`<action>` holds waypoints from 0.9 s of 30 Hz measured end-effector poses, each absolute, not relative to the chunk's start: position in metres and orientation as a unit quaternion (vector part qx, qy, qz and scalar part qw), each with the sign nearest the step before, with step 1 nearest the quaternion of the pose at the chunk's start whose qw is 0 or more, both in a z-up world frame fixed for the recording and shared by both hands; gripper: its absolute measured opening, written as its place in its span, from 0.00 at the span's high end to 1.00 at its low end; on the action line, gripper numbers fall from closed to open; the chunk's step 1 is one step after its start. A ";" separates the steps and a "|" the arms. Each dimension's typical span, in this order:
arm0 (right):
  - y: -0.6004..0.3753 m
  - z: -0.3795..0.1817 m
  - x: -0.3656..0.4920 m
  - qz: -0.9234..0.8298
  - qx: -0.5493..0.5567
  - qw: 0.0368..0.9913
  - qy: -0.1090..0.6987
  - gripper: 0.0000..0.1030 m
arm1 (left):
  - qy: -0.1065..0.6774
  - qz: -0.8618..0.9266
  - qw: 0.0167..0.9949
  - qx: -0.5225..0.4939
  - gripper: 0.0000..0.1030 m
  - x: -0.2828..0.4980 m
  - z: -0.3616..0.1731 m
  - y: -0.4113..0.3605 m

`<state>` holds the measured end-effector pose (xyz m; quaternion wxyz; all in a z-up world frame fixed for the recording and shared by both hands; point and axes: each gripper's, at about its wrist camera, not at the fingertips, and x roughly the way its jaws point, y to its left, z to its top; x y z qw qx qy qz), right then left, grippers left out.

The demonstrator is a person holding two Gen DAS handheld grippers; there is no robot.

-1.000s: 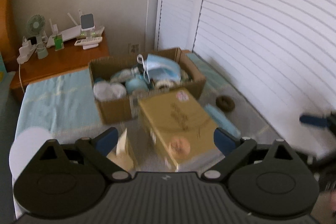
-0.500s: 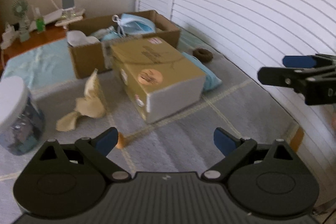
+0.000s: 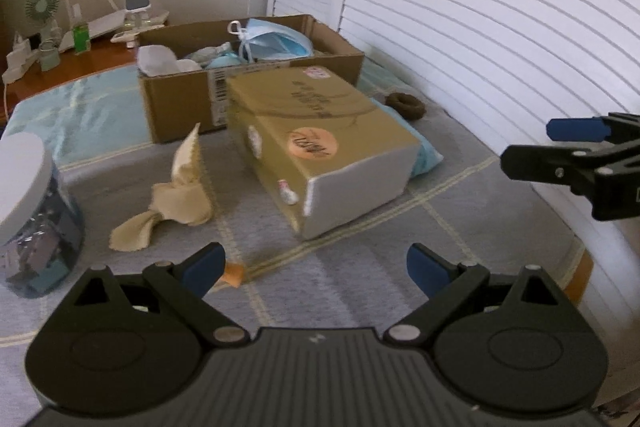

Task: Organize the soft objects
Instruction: 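Withdraw the left tool from the box back over the blanket, then close the left gripper on the orange foam earplug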

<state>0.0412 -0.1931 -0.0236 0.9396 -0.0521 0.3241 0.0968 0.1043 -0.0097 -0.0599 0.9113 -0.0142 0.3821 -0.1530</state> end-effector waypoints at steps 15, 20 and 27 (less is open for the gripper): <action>-0.191 -0.035 0.049 0.096 -0.057 0.934 0.340 0.00 | 0.400 -0.098 0.911 0.004 0.06 0.101 -0.082 0.011; -0.193 -0.044 0.053 0.092 -0.055 0.929 0.354 0.00 | 0.398 -0.097 0.912 0.028 0.00 0.102 -0.086 0.006; -0.197 -0.052 0.059 0.093 -0.047 0.926 0.363 0.00 | 0.382 -0.102 0.918 0.033 0.00 0.100 -0.088 0.009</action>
